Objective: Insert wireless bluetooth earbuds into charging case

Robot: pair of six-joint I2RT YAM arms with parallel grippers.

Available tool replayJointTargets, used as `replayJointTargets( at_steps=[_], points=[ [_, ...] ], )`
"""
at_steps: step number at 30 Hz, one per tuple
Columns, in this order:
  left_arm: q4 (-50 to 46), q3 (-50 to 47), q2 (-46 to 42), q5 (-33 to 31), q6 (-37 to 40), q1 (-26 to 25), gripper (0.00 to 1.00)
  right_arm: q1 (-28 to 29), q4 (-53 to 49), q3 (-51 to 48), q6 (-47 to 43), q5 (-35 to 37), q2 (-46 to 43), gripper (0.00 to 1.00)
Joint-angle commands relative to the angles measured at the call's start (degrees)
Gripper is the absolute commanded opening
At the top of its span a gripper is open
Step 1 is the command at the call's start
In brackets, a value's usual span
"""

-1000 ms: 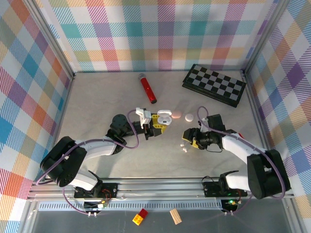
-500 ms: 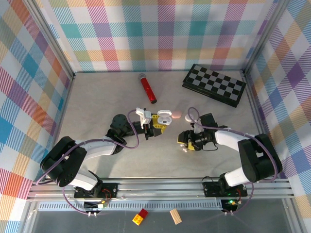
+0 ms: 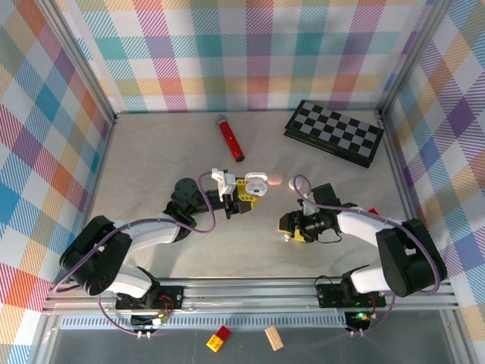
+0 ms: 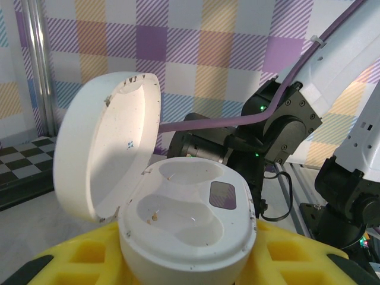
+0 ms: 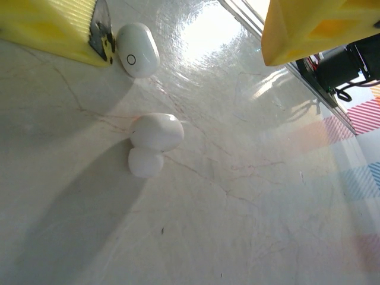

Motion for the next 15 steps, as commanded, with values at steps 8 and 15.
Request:
replayJointTargets(
  at_steps=[8,15],
  points=[
    [2.1,-0.3,-0.3,1.0,0.1,0.4,0.37,2.1,1.0,-1.6,0.8,0.5,1.0,0.60],
    [2.1,-0.4,-0.3,1.0,0.1,0.3,0.37,2.2,2.7,-1.4,2.5,1.6,1.7,0.49]
  ],
)
